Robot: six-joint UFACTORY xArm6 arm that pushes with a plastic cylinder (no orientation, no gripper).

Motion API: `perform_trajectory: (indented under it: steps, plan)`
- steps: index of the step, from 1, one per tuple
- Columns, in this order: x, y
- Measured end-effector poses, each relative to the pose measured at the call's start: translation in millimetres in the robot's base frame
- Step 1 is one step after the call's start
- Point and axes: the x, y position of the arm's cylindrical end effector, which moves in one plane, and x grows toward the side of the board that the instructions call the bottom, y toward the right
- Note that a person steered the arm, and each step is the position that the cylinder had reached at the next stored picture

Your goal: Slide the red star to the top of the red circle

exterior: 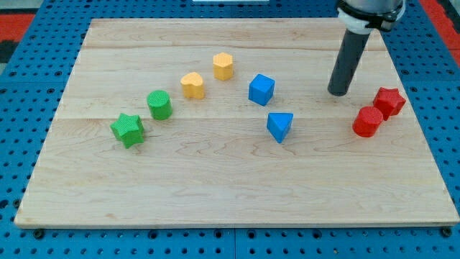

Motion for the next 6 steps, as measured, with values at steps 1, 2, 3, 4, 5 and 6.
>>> perform_trajectory:
  steps: [1, 2, 3, 4, 5, 6]
  plan:
    - [-22.8, 39.0]
    - [-31.5, 87.4]
    - [43.7, 114.8]
    - [76.4, 115.0]
    - [81.0, 108.5]
    - [51.0, 100.9]
